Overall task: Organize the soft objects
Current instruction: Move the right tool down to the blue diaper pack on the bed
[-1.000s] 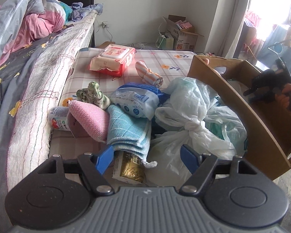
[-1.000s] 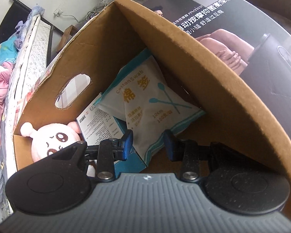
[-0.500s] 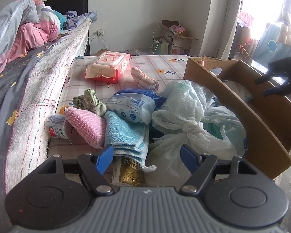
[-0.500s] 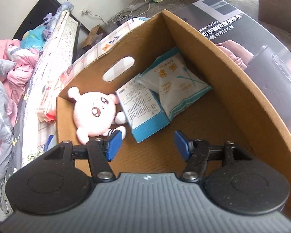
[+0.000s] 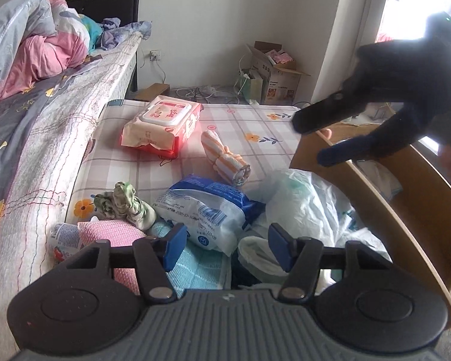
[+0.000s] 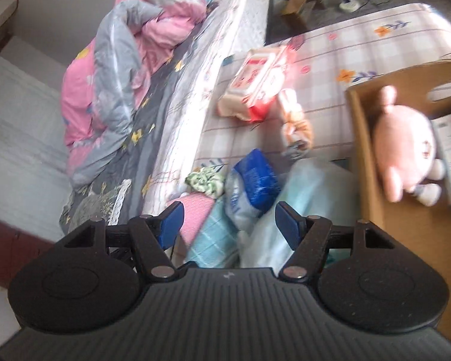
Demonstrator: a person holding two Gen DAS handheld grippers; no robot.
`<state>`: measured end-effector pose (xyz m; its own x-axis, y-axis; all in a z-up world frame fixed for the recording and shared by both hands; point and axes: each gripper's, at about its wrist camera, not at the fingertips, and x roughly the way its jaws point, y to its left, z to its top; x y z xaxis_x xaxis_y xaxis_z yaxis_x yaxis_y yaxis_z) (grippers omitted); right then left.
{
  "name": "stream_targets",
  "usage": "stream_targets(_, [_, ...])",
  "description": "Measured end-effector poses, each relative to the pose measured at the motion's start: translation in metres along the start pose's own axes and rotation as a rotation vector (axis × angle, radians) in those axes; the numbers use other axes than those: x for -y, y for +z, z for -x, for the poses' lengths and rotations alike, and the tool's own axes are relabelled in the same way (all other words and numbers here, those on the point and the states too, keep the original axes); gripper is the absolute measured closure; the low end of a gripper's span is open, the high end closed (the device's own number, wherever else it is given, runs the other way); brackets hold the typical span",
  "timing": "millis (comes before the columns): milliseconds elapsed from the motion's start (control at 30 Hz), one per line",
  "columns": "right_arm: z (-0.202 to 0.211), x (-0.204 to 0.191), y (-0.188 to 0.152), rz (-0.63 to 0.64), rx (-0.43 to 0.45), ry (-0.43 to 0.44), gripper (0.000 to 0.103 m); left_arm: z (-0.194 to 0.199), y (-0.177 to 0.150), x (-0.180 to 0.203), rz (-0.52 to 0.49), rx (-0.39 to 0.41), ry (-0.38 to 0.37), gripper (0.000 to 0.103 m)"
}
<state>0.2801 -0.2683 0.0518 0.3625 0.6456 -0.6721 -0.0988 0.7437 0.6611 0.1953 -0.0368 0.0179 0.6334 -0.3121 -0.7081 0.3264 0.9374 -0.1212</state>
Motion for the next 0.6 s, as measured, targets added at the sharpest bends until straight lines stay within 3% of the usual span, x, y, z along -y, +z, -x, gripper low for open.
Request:
stream_targets(167, [-0.081, -0.01, 0.036, -0.004, -0.114, -0.087, 0.036, -0.037, 0.013, -0.01, 0.048, -0.051, 0.014, 0.059])
stream_targets(367, [-0.153, 0.015, 0.062, -0.045, -0.176, -0.227, 0.035, -0.069, 0.019, -0.018, 0.069, -0.11, 0.017, 0.063])
stream_targets(500, [-0.18, 0.03, 0.062, -0.083, -0.252, -0.223, 0.034, -0.076, 0.019, -0.025, 0.088, -0.128, -0.011, 0.062])
stream_targets(600, [-0.183, 0.029, 0.059, -0.094, -0.269, -0.171, 0.031, -0.076, 0.019, -0.03, 0.102, -0.137, -0.025, 0.06])
